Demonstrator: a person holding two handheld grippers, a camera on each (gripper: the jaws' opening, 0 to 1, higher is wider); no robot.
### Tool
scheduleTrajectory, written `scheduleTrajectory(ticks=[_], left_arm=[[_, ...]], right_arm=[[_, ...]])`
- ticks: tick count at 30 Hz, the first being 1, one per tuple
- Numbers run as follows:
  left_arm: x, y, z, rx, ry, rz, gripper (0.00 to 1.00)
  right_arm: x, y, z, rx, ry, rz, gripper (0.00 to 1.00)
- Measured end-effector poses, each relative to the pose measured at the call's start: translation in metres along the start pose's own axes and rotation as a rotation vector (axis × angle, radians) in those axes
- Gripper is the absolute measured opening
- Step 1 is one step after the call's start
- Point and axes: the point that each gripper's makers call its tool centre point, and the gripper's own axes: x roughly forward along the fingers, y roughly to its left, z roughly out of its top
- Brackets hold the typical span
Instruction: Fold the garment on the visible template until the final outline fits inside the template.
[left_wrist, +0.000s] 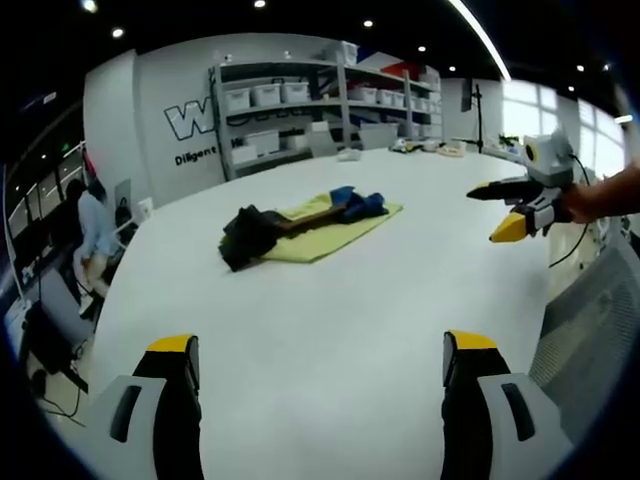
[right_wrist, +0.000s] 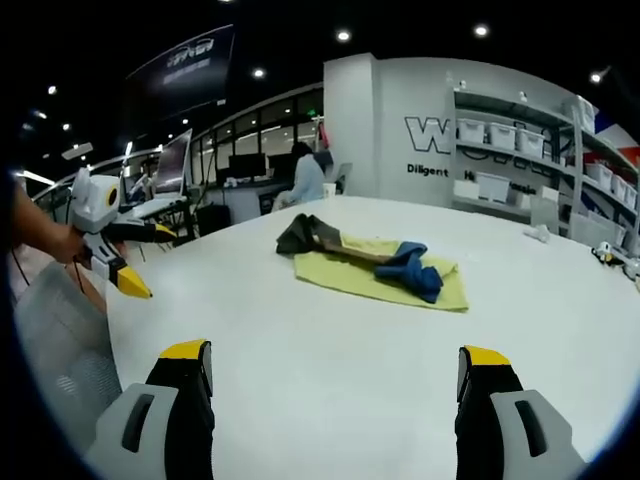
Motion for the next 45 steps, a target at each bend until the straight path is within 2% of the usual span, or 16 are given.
scheduleTrajectory(ticks=[26, 45], left_arm=[[-0.001, 0.004, 0.001, 0.011, 0.007, 0.003, 0.97], [0.0, 0.006, 0.004, 0.017, 0.014, 0.014, 0.97]], right_arm=[[0.0, -0.007, 0.006, -0.008, -0.01, 0.0, 0.99], [0.003, -0.015, 0.015, -0.05, 0.002, 0.014, 0.99]])
